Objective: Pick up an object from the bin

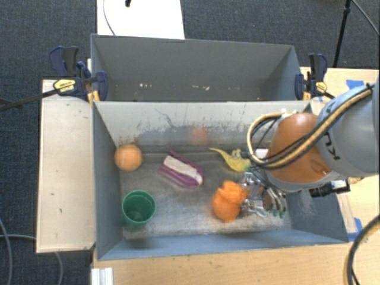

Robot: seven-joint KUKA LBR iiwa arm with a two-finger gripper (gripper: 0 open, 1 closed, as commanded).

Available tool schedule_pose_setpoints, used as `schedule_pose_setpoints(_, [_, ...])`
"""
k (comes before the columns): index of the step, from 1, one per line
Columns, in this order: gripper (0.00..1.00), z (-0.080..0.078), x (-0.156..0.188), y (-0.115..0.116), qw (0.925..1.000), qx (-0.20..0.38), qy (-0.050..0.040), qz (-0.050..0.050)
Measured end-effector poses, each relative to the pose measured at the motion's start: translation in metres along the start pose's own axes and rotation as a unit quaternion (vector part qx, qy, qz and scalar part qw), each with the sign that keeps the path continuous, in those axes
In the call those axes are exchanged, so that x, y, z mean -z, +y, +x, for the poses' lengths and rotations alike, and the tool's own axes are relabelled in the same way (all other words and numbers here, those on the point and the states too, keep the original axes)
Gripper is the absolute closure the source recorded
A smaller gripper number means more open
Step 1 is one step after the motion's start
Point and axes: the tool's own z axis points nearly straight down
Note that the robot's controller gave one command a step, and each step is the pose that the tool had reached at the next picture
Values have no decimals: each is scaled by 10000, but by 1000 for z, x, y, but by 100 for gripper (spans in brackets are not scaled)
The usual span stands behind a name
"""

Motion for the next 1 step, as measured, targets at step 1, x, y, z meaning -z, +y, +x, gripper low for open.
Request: schedule_pose_setpoints(1, [100, -28, -1, 31, 9907, 1360, 61, -3])
